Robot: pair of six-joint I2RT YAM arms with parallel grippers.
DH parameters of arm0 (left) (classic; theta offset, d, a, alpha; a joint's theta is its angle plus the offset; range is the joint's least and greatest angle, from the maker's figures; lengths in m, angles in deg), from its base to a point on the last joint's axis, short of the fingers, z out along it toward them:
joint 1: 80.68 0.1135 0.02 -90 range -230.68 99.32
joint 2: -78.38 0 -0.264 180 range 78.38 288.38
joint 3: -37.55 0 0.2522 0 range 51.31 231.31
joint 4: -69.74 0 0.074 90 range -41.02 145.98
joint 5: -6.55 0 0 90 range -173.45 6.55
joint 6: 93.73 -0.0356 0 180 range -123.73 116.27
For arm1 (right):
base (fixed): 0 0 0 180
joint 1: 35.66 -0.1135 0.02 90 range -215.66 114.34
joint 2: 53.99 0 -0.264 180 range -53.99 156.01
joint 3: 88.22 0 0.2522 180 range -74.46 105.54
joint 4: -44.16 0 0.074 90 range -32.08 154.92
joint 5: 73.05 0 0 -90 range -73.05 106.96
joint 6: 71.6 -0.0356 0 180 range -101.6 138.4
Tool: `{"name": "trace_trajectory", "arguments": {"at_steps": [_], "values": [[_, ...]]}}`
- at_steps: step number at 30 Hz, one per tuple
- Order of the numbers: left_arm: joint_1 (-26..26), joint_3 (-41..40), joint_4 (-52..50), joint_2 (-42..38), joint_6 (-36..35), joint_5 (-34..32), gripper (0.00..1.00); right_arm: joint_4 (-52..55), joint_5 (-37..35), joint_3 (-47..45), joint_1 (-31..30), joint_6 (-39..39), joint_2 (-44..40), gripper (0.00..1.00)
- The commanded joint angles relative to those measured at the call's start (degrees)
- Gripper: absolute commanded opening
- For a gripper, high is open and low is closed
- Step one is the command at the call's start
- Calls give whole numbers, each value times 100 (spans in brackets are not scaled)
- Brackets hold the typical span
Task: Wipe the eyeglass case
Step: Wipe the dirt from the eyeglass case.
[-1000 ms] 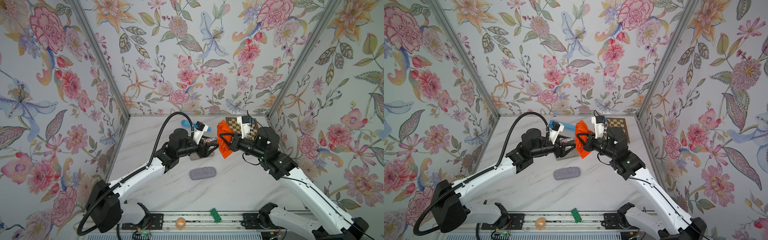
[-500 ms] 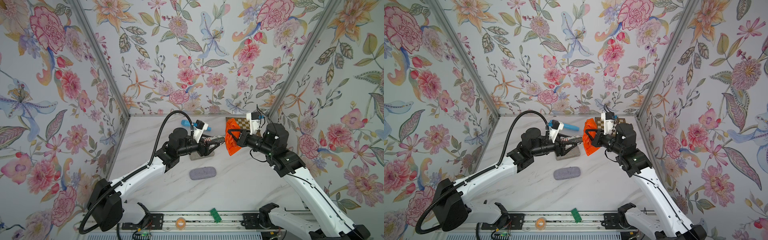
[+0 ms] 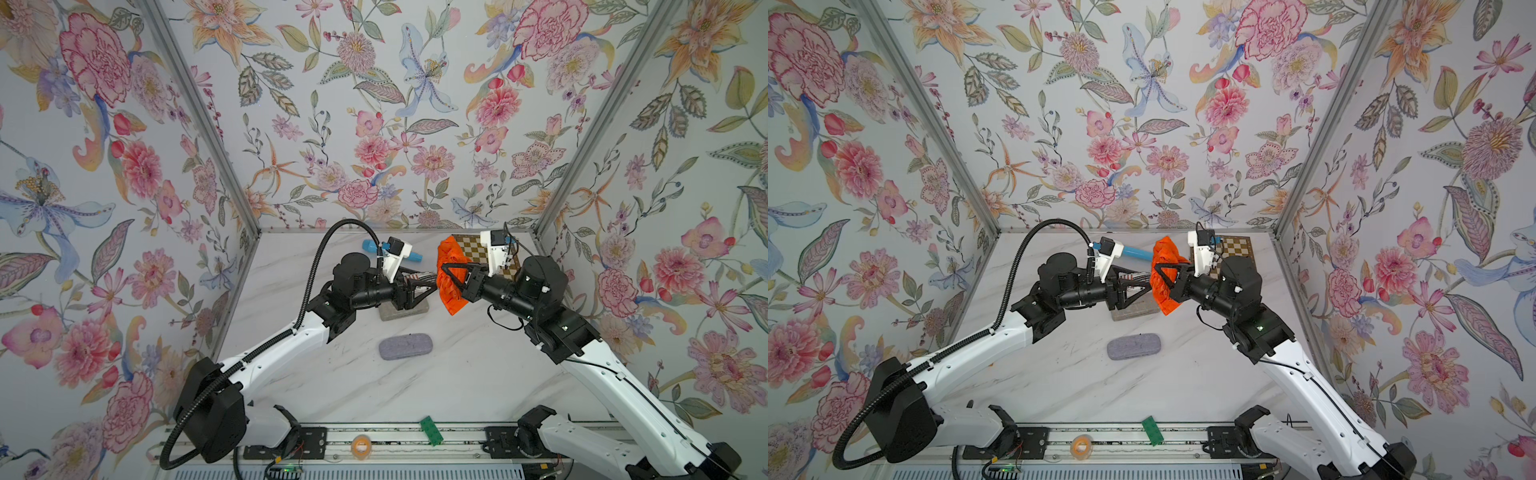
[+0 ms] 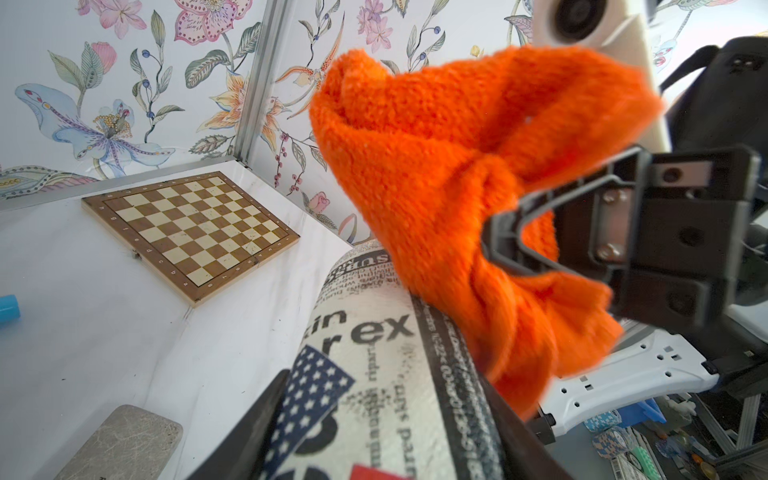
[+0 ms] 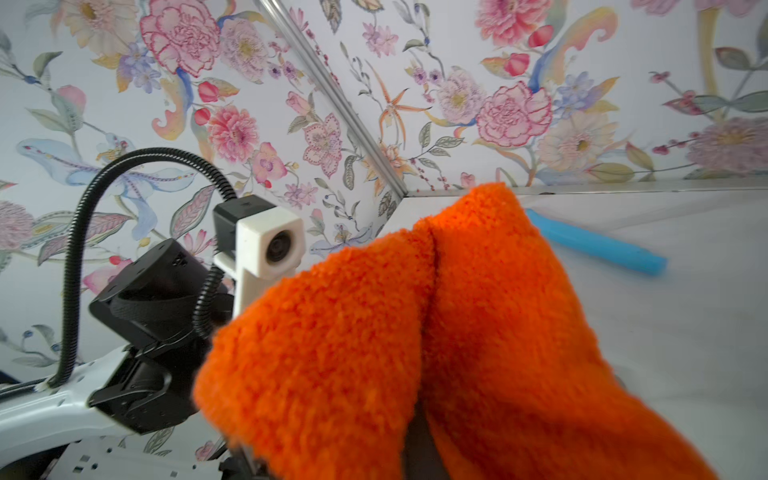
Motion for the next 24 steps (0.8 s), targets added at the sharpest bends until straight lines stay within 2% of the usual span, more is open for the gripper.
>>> {"name": "trace_trajectory", "arguments": {"at_steps": [1, 6, 9, 11, 13, 14, 16, 19, 22, 24], "values": [[-52, 141, 441, -491, -61, 396, 33, 1001, 22, 33, 937, 321, -159, 0], [-57, 177, -44, -656, -370, 250, 33, 1548, 328, 413, 1762, 342, -411, 0], [-279, 580, -904, -673, -1197, 34, 34, 1584, 806, 628, 2081, 100, -300, 0], [-685, 954, -1893, -659, -2408, -860, 33, 1717, 1395, 950, 2364, -34, 0, 0], [-1225, 1160, -2571, -606, -3688, -2376, 30, 1781, 1890, 1210, 2542, -148, 282, 0], [-1482, 1107, -2628, -595, -4261, -3205, 29, 1803, 2104, 1310, 2589, -209, 406, 0], [-1715, 780, -2340, -666, -5009, -4045, 29, 1831, 2529, 1451, 2604, -332, 614, 0], [-1778, 225, -1623, -876, -5595, -4400, 30, 1909, 2970, 1475, 2537, -456, 828, 0], [-1978, 22, -1189, -877, -6229, -4778, 29, 2017, 2970, 1352, 2301, -461, 939, 0], [-1981, 50, -1046, -833, -6323, -4740, 29, 1905, 2906, 1244, 2052, -556, 1026, 0]]}}
